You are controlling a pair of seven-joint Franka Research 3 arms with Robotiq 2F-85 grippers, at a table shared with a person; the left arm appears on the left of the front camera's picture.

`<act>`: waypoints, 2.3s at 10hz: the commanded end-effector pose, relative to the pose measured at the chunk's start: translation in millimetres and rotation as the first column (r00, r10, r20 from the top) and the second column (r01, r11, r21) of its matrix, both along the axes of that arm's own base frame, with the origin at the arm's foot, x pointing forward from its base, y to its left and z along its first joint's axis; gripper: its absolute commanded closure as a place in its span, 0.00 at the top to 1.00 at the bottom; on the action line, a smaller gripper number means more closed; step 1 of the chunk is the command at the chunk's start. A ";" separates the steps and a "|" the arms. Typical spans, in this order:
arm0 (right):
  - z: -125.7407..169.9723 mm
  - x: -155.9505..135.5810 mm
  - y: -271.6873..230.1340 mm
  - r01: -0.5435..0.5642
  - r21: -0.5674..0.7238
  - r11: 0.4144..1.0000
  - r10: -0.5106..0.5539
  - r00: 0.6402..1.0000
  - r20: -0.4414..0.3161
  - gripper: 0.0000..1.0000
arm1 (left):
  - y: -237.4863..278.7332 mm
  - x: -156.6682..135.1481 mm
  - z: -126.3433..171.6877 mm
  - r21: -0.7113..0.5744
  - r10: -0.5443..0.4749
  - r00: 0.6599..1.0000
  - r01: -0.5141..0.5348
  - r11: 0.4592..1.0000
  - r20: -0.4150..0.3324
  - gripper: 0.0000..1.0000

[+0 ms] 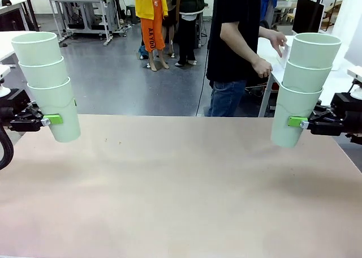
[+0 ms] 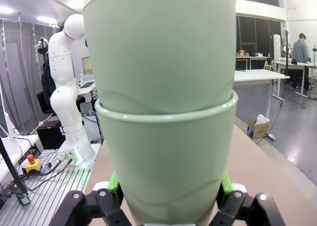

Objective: Stack the cups and store them in the basket.
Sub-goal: Place the stack of Reusable plastic cups into the Pantry Basket.

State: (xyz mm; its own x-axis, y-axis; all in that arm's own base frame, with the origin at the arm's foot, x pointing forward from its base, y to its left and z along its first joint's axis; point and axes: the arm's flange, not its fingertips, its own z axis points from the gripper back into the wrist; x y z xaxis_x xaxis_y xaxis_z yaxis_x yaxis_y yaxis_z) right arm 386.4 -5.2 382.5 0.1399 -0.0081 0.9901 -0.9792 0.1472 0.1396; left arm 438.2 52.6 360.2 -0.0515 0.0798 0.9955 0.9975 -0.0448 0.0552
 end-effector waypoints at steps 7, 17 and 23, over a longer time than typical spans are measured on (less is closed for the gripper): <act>4.1 0.8 1.7 0.001 -0.003 1.000 -0.001 1.000 0.009 0.86 | -1.7 -0.9 5.9 -0.004 -0.001 1.000 0.001 1.000 0.005 0.85; 4.1 0.8 1.7 0.001 -0.003 1.000 -0.001 1.000 0.009 0.86 | -1.7 -0.9 5.9 -0.004 -0.001 1.000 0.001 1.000 0.005 0.85; 4.1 0.8 1.7 0.001 -0.003 1.000 -0.001 1.000 0.009 0.86 | -1.7 -0.9 5.9 -0.004 -0.001 1.000 0.001 1.000 0.005 0.85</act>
